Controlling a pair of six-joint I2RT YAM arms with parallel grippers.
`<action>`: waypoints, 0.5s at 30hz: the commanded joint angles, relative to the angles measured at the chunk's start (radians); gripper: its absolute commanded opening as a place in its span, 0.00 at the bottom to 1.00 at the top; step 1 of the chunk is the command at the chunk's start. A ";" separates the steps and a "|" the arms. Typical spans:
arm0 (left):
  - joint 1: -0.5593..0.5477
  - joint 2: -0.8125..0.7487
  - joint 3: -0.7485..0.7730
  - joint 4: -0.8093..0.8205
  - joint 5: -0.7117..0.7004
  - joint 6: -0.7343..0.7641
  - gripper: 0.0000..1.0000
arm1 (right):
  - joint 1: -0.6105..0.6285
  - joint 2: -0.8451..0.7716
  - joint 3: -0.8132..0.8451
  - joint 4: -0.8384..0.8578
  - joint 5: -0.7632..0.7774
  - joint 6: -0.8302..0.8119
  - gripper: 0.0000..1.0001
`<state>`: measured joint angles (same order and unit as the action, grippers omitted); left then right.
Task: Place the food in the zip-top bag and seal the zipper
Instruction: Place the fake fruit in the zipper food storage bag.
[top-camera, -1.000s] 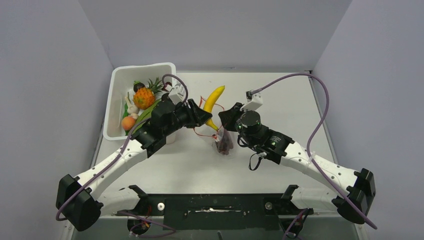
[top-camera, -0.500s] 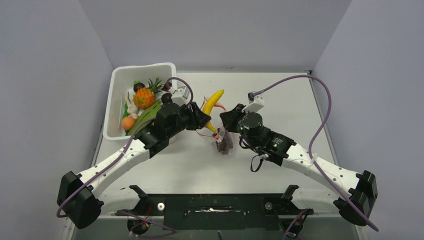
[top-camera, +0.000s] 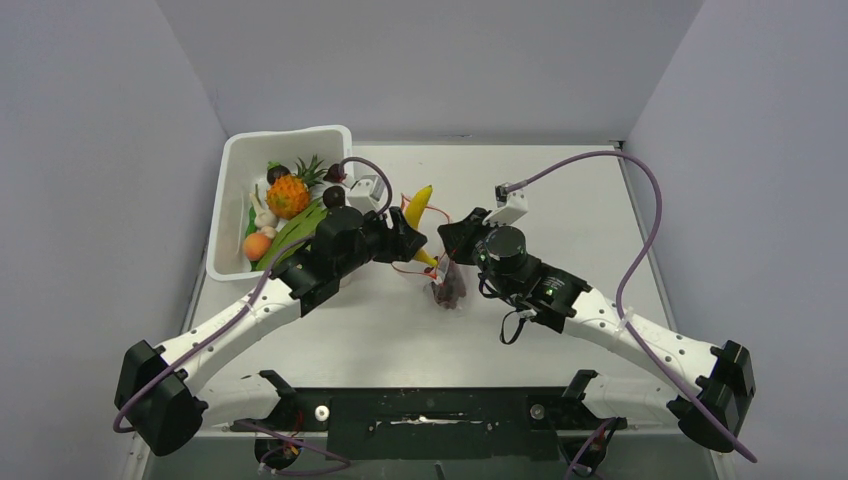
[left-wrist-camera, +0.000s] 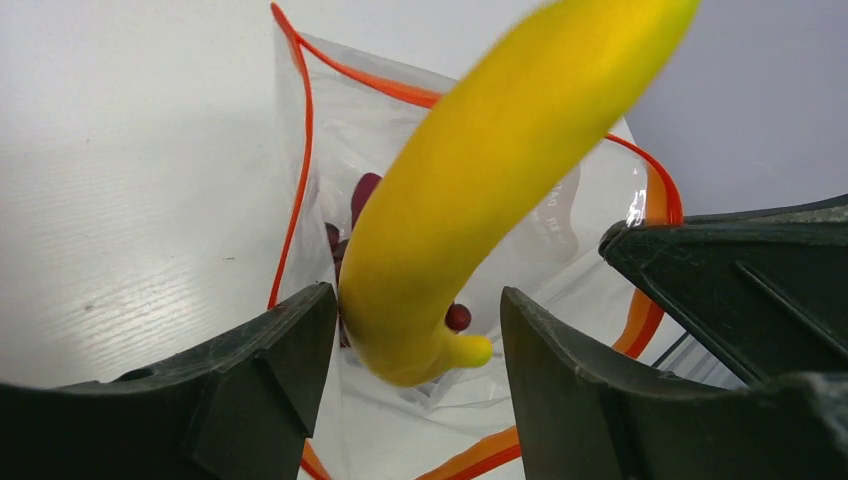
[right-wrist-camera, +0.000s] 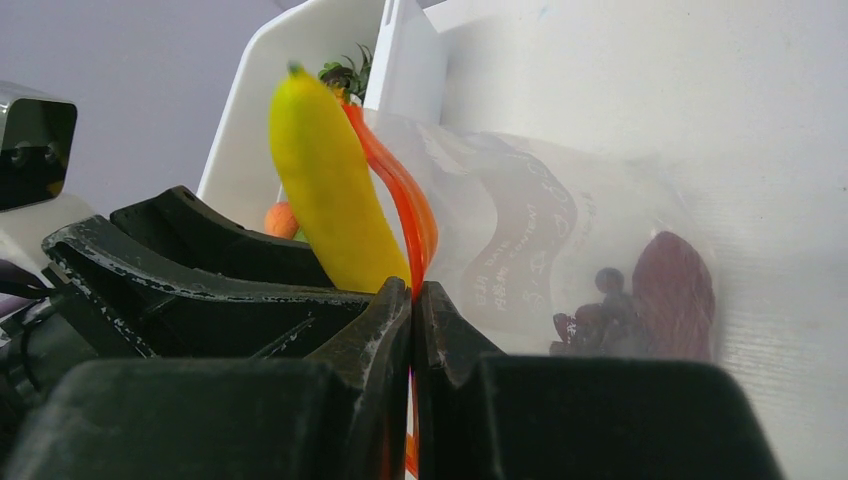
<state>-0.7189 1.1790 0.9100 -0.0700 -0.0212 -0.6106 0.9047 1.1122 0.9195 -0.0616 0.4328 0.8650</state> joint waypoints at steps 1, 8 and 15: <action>-0.005 -0.034 0.031 0.023 0.005 0.023 0.62 | 0.000 -0.032 0.002 0.123 0.013 -0.020 0.00; -0.005 -0.110 0.017 -0.044 -0.058 0.009 0.62 | -0.002 -0.029 -0.019 0.144 0.004 -0.012 0.00; -0.005 -0.116 0.074 -0.124 -0.044 0.014 0.62 | -0.007 -0.056 -0.022 0.126 0.014 -0.016 0.00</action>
<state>-0.7193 1.0760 0.9134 -0.1505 -0.0559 -0.6060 0.9039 1.1065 0.8848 -0.0280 0.4309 0.8520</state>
